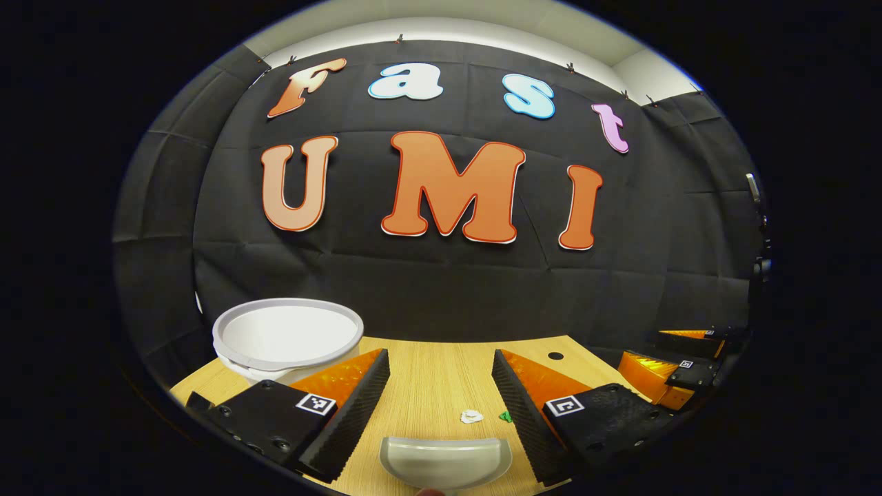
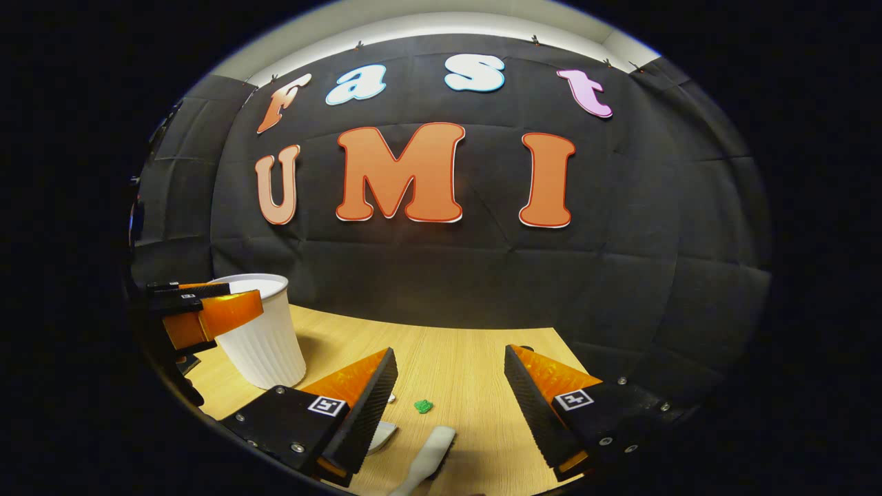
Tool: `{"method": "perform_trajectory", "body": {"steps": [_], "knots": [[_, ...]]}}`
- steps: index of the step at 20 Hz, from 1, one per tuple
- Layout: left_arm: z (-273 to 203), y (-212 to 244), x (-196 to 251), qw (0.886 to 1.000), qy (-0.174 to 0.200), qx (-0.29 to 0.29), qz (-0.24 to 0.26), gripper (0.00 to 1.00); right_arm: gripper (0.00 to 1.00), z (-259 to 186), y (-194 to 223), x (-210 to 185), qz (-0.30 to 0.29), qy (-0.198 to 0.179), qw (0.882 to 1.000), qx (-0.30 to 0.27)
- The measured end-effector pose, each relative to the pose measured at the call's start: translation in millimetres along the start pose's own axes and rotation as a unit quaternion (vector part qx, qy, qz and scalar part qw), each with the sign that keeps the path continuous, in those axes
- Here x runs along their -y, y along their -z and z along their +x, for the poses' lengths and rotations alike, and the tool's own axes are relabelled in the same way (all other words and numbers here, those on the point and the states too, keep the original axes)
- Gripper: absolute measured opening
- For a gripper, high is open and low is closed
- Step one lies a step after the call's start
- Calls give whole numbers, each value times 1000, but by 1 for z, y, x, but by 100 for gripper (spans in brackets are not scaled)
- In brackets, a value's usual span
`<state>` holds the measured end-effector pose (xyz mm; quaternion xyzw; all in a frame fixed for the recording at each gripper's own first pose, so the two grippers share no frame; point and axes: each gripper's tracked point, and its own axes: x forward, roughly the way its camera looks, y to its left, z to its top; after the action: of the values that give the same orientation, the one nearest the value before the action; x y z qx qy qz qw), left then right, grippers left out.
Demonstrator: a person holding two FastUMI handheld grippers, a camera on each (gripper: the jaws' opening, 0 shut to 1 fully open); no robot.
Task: Pick up the small broom and dustpan from the desktop, sweep the trash into the dustpan with the broom, and then empty the trash into the garbage bin.
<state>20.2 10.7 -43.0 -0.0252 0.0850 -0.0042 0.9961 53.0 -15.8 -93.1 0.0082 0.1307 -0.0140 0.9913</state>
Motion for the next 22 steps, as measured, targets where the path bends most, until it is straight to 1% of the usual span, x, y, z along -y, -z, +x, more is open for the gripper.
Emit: {"method": "perform_trajectory", "body": {"steps": [2,4,6,8,11,13,16,17,18,20,22], "knots": [[-1,5,-2,1000,-4,-12,1,94,94,3,11,2,2,4,1000,-17],[-3,18,-2,999,-4,-39,0,94,94,6,25,3,4,9,999,-43],[-10,35,2,997,4,-81,-5,94,94,10,53,2,7,10,996,-93],[-22,53,5,991,11,-131,-5,95,94,10,79,-4,23,3,990,-140],[-40,80,4,980,16,-200,-4,95,94,3,119,-9,31,-1,979,-200],[-48,95,5,969,17,-247,-5,95,95,-1,135,-13,29,-3,972,-231],[-64,108,16,945,18,-325,-16,96,95,-11,170,-17,23,-9,958,-287],[-64,108,24,938,21,-345,-20,96,95,-16,183,-18,18,-10,951,-309],[-70,103,22,930,23,-365,-23,97,95,-18,195,-21,16,-10,943,-332],[-73,102,30,912,40,-407,-32,98,95,-24,221,-30,18,-20,926,-376],[-75,90,31,896,48,-441,-29,98,95,-26,239,-37,10,-30,915,-403]]}}
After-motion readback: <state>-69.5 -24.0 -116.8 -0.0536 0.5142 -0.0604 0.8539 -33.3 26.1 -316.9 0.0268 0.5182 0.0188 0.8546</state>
